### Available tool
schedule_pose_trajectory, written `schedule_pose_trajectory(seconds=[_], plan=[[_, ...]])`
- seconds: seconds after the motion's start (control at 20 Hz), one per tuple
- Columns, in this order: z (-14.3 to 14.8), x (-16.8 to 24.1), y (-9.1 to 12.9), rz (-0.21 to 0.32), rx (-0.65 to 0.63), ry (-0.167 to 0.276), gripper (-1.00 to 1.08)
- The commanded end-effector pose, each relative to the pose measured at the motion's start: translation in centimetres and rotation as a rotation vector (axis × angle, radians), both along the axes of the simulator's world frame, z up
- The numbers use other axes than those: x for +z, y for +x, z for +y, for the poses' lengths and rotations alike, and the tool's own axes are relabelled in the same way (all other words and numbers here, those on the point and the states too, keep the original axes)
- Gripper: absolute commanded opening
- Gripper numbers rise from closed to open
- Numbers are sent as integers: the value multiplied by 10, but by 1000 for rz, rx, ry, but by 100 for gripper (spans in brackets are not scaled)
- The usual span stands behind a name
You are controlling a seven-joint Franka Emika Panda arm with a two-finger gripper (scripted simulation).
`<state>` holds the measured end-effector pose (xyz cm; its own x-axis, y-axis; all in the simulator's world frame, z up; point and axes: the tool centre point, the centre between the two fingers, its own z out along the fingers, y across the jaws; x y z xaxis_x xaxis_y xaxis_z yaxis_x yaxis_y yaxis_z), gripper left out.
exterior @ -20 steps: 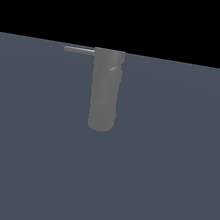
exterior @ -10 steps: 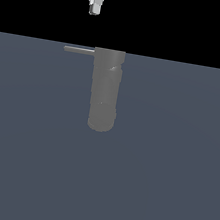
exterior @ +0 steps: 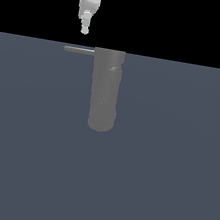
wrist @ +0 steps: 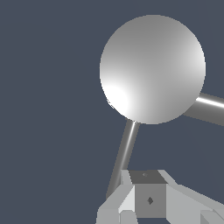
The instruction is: Turn on the faucet by rotating a designated handle.
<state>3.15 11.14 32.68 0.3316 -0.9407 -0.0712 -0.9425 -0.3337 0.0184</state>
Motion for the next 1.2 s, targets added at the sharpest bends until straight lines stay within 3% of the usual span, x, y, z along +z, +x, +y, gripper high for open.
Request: schedule_pose_trajectory(seconds=[0.0,0.55,1.15], plan=[[9,-12,11,-4,-59,-13,-100],[38,-48,39,-26,-227,-56,-100],[44,-56,44,-32,-261,-66,-100]])
